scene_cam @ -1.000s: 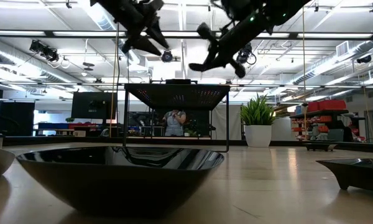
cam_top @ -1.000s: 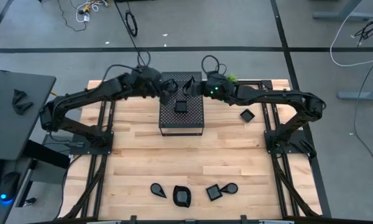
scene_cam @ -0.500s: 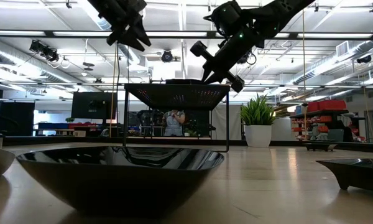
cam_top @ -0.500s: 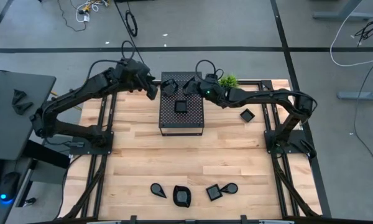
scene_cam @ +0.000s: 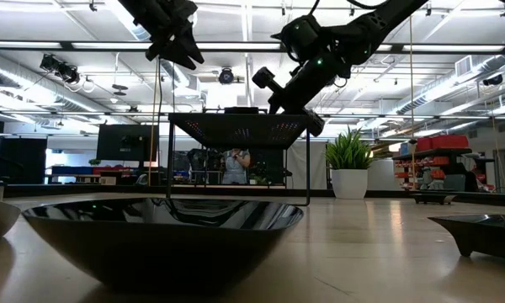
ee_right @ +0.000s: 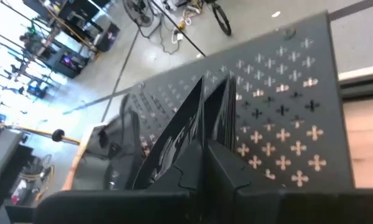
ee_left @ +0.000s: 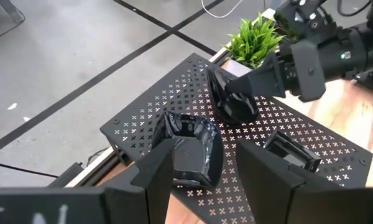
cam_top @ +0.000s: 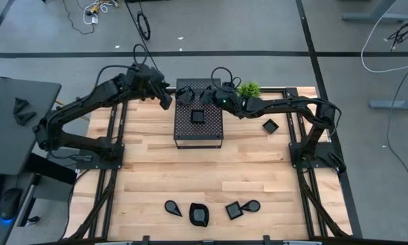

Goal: Pick & Place Mini shaped plates
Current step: Stack the drop shaped plate on top of the drop shaped plates on the shelf

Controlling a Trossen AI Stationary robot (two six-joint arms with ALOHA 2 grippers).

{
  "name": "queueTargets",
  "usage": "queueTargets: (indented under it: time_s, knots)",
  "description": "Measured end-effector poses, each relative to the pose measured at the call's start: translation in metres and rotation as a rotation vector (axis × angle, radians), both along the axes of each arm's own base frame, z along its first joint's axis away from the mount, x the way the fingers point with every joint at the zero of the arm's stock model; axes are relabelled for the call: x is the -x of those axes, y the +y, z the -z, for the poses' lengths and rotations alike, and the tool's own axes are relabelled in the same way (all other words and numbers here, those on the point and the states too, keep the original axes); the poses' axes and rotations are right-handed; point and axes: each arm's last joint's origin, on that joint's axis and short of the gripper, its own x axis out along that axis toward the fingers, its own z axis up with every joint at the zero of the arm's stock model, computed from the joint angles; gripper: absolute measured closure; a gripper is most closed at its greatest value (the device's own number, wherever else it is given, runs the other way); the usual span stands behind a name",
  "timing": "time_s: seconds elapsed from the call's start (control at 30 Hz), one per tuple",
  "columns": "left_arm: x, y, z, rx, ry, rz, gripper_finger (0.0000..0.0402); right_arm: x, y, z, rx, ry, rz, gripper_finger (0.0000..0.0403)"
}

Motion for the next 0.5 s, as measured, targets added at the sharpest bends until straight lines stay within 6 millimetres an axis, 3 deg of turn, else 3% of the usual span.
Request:
queueTargets:
  time_s: [0.2,0.5]
  knots:
    - [-0.0001,-0.0001,0.0000,0.000,0.000,0.001,0.0225,0.0000,-0.0014,-0.0012,0.013,-0.009,0.008,0.0358]
    - [-0.0002,0.0000,0.0001,0.001,-0.001,0.000,0.0225,0.0011,-0.0020,-0.0053,0.036,0.005,-0.035,0.0276]
